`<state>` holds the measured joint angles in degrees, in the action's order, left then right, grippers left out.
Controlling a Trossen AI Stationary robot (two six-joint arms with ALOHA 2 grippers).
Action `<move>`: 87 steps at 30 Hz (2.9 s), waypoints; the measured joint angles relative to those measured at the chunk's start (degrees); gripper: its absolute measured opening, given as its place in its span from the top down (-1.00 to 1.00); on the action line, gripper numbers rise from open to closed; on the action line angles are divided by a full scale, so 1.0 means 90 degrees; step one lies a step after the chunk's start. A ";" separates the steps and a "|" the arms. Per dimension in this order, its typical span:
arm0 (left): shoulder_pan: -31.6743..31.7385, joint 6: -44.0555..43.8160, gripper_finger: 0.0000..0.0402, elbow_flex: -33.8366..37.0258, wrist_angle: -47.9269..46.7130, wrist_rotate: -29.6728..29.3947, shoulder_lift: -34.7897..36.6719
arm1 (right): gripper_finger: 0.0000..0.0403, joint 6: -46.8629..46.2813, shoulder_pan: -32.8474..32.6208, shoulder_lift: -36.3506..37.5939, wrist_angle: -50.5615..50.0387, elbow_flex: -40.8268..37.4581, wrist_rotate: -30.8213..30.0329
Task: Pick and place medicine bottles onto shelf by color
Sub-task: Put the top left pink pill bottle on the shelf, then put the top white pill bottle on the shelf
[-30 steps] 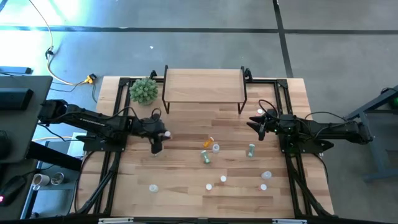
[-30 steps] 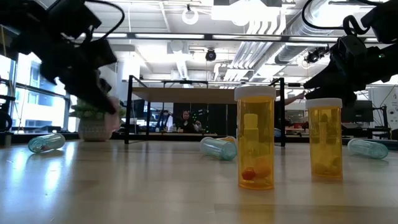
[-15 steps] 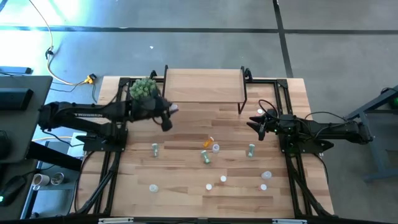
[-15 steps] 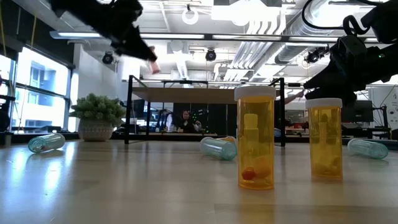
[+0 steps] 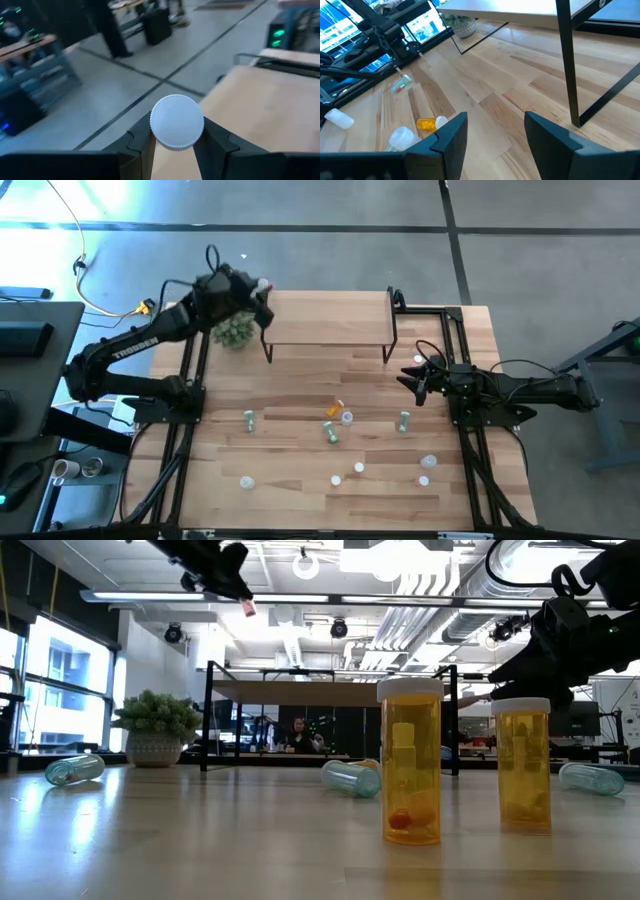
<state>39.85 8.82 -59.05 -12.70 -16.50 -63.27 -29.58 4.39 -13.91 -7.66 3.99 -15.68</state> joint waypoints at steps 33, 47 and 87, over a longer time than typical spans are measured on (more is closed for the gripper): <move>0.0957 -0.0785 0.48 -0.1430 -0.1689 0.0997 -0.2772 | 0.07 0.0000 -0.0001 0.0002 0.0000 0.0000 -0.0001; 0.0984 -0.0918 0.48 -0.1430 -0.1708 0.0974 -0.3018 | 0.07 -0.0001 0.0000 0.0001 0.0000 -0.0001 -0.0002; 0.0986 -0.0573 0.14 -0.1421 -0.1210 0.0924 -0.2306 | 0.07 0.0000 0.0001 0.0001 -0.0002 -0.0002 -0.0001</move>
<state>48.73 3.66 -71.83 -23.59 -8.19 -84.02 -29.58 4.40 -13.91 -7.68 3.97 -15.69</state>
